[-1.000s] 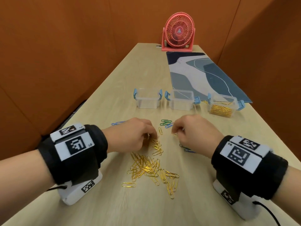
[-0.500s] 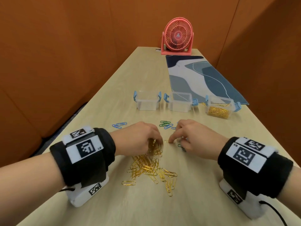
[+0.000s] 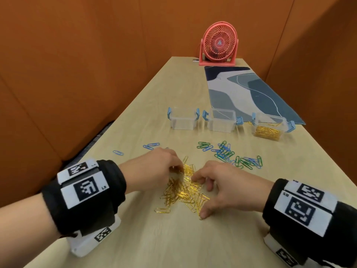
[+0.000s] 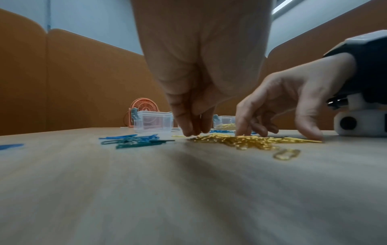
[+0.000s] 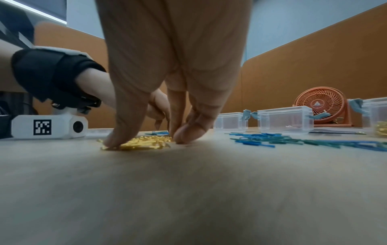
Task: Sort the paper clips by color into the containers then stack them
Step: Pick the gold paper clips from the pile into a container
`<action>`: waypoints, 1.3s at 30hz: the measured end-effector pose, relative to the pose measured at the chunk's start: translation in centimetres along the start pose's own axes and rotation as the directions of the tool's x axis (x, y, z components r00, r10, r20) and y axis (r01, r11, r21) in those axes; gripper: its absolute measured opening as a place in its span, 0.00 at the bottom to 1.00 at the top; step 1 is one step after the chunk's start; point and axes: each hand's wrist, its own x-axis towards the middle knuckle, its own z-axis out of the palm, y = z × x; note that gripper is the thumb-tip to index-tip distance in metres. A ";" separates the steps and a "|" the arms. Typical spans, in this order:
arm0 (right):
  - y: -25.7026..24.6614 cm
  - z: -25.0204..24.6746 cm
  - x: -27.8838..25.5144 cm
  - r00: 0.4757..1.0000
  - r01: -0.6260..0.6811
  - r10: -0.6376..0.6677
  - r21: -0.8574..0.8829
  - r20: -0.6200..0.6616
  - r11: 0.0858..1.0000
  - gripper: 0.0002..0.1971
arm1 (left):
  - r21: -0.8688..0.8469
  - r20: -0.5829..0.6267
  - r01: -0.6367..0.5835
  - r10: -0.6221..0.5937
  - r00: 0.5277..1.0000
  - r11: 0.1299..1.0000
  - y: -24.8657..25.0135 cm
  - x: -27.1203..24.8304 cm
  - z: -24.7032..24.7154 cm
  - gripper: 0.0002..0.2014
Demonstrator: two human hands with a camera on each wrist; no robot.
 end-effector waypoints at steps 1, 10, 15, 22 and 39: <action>-0.2 0.1 -0.1 1.000 0.005 -0.005 0.008 -0.010 1.000 0.36 | -0.007 -0.028 0.026 -0.026 0.999 1.000 0.1 -0.2 -0.1 0.25; 2.1 -0.2 -2.6 0.988 -0.143 0.145 0.042 -0.046 0.989 0.35 | -0.061 -0.215 0.039 -0.051 0.975 0.997 -2.6 -5.9 -0.2 0.02; 1.5 0.5 -1.5 0.995 -0.082 0.089 0.176 -0.034 0.981 0.18 | -0.230 0.074 -0.124 0.145 0.987 0.965 -1.4 -5.6 -0.1 0.08; -0.2 0.0 0.6 0.988 -0.017 0.030 0.087 -0.152 0.996 0.15 | -0.143 -0.154 -0.135 0.113 0.982 0.981 -1.0 -1.6 -0.2 0.07; -0.3 0.3 2.0 0.998 0.022 -0.025 -0.059 -0.055 0.998 0.37 | -0.096 0.018 -0.129 0.131 0.991 0.987 0.5 -1.7 1.1 0.34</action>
